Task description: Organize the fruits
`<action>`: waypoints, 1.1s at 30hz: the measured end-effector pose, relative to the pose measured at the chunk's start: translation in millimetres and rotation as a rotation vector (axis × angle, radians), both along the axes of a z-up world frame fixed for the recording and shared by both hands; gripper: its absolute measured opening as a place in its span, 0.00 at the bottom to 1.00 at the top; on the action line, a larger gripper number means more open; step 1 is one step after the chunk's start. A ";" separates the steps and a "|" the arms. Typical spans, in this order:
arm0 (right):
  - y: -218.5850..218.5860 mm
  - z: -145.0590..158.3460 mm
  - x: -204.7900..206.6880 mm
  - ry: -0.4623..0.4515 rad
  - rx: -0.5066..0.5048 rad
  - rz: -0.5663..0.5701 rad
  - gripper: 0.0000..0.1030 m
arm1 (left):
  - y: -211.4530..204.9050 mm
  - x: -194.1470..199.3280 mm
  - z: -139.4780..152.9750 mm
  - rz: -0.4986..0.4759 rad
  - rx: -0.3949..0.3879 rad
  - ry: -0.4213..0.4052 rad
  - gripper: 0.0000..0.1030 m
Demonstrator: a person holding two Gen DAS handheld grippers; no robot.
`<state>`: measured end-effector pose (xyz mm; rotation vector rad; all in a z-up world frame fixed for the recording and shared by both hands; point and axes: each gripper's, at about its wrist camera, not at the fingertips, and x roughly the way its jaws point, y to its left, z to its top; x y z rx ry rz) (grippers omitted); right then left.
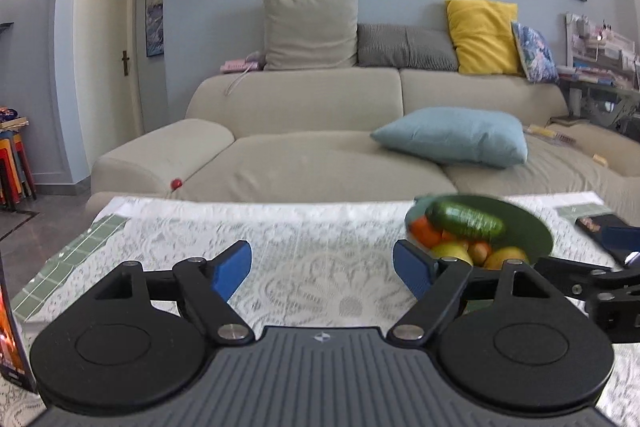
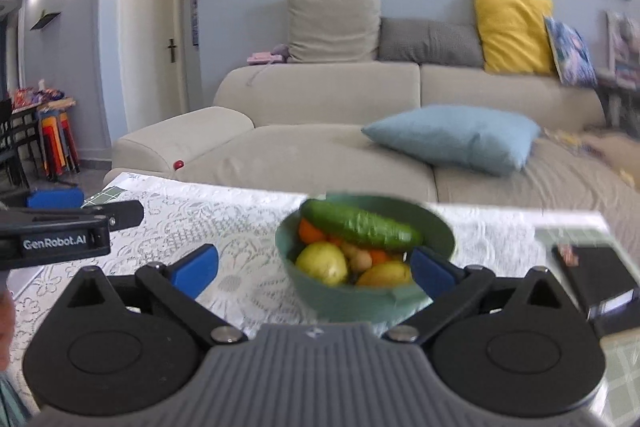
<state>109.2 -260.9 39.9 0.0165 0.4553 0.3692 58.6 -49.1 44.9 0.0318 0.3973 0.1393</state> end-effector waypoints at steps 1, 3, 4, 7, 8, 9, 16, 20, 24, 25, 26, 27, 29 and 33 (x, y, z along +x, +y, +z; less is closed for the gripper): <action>-0.2 -4.4 -1.7 0.015 0.008 -0.009 0.96 | 0.2 -1.3 -4.0 0.002 0.004 0.010 0.92; 0.8 -10.4 -4.1 0.026 0.011 -0.018 0.96 | 0.2 -2.7 -11.6 0.001 0.007 0.029 0.92; 1.7 -13.2 -4.2 0.028 0.008 -0.025 0.96 | 0.4 -2.7 -15.3 0.001 0.003 0.043 0.92; 4.4 -21.6 -4.0 0.015 -0.012 -0.052 0.96 | 1.6 -5.5 -25.5 -0.002 -0.014 0.076 0.92; 5.3 -24.1 -4.6 0.017 -0.016 -0.059 0.96 | 1.2 -4.8 -27.1 -0.001 -0.015 0.083 0.92; 5.9 -26.3 -3.2 0.026 -0.017 -0.061 0.96 | 0.8 -6.6 -30.0 0.000 -0.014 0.086 0.92; 12.7 -29.8 -4.0 0.040 -0.017 -0.031 0.96 | 4.6 -7.7 -35.1 -0.001 -0.032 0.112 0.92; 13.7 -30.5 -6.1 0.038 -0.025 -0.027 0.96 | 6.1 -7.1 -36.2 -0.001 -0.040 0.121 0.92; 11.2 -29.7 -6.1 0.039 -0.011 -0.034 0.96 | 6.4 -7.6 -36.3 -0.002 -0.041 0.124 0.92; 10.8 -29.7 -6.2 0.038 -0.011 -0.036 0.96 | 6.0 -7.6 -36.3 -0.004 -0.041 0.125 0.92; 10.7 -29.8 -6.2 0.040 -0.012 -0.037 0.96 | 5.8 -7.3 -36.1 -0.006 -0.040 0.126 0.92; 10.6 -30.1 -6.1 0.041 -0.013 -0.037 0.96 | 5.4 -7.5 -36.2 -0.007 -0.041 0.127 0.92; 10.8 -30.0 -5.6 0.042 -0.012 -0.036 0.96 | 4.8 -7.6 -35.9 -0.009 -0.041 0.128 0.92; 11.2 -29.7 -6.1 0.041 -0.013 -0.034 0.96 | 4.9 -7.5 -35.4 -0.008 -0.041 0.129 0.92</action>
